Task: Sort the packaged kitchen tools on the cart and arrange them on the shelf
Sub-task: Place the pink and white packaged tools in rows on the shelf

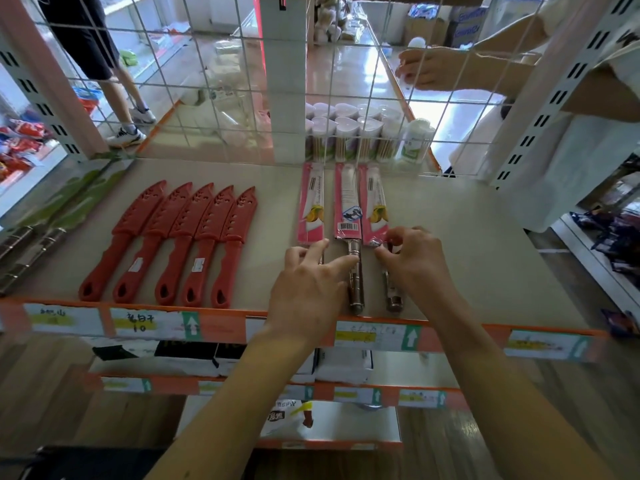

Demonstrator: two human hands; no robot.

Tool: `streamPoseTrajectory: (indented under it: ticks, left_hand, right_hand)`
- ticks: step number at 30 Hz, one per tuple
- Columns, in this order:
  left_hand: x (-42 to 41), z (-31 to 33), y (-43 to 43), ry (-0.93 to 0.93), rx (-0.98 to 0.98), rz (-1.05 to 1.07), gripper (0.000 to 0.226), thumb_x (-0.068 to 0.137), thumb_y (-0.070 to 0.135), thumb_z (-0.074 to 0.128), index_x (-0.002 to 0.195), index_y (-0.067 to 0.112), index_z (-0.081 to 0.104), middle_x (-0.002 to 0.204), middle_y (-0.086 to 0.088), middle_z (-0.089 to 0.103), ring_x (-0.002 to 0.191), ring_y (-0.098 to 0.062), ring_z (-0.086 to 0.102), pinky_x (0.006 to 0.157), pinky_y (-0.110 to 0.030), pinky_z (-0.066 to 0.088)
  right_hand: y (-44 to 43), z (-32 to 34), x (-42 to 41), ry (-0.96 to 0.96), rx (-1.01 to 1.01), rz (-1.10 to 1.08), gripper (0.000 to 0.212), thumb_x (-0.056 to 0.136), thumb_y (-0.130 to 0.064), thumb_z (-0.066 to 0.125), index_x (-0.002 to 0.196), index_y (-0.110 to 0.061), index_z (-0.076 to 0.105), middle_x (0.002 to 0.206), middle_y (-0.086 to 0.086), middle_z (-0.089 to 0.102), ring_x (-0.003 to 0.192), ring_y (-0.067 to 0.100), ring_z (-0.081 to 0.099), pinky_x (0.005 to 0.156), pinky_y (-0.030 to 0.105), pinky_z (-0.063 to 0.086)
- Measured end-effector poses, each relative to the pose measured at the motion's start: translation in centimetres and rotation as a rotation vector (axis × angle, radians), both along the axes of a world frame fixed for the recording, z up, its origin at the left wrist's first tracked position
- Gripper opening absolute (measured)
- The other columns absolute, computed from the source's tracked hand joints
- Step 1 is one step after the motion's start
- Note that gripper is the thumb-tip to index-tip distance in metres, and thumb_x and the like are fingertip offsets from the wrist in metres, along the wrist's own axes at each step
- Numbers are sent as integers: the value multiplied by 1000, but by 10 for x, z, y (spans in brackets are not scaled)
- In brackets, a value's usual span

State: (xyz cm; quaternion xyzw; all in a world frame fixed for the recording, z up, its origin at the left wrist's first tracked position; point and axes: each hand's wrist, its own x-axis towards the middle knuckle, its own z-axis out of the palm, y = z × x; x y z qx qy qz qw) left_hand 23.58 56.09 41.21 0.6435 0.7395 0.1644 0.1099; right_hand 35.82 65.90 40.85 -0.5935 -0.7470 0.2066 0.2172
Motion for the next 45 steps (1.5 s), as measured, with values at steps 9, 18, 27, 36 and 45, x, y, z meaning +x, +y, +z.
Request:
streamPoseTrajectory:
  ticks: [9, 18, 27, 36, 45]
  left_hand:
    - [-4, 2, 11, 281, -118, -201, 56, 94, 20, 47, 136, 52, 27, 156, 15, 3, 141, -26, -2, 109, -45, 15]
    - [-6, 9, 15, 300, -75, -276, 52, 92, 18, 48, 136, 43, 34, 153, 21, 20, 144, -18, 2, 110, -40, 16]
    - [-11, 7, 16, 266, -142, -379, 50, 92, 20, 48, 135, 43, 36, 154, 17, 16, 144, -16, 3, 112, -40, 12]
    - [-15, 4, 18, 209, -135, -509, 39, 94, 15, 49, 128, 35, 48, 152, 12, 25, 144, -21, 15, 116, -39, 12]
    - [-21, -13, 25, 175, -35, -631, 30, 89, 21, 60, 117, 33, 59, 142, 10, 44, 139, -23, 31, 113, -48, 27]
  right_hand:
    - [0, -2, 4, 8, 28, 7, 26, 88, -23, 60, 108, -7, 66, 107, 13, 58, 81, 14, 48, 72, 21, 37]
    - [0, -4, 4, 6, 37, 34, 28, 89, -25, 60, 110, -8, 64, 105, 10, 58, 82, 11, 45, 71, 18, 34]
    - [3, -6, 3, -6, 51, 39, 28, 88, -26, 61, 108, -7, 65, 106, 13, 63, 85, 16, 51, 73, 20, 38]
    - [2, -6, 1, -3, 48, 37, 29, 88, -25, 61, 109, -7, 65, 108, 13, 62, 84, 14, 50, 73, 20, 39]
    - [-1, -6, 1, 28, 51, 37, 30, 88, -25, 61, 112, -7, 64, 109, 12, 59, 83, 11, 47, 71, 17, 35]
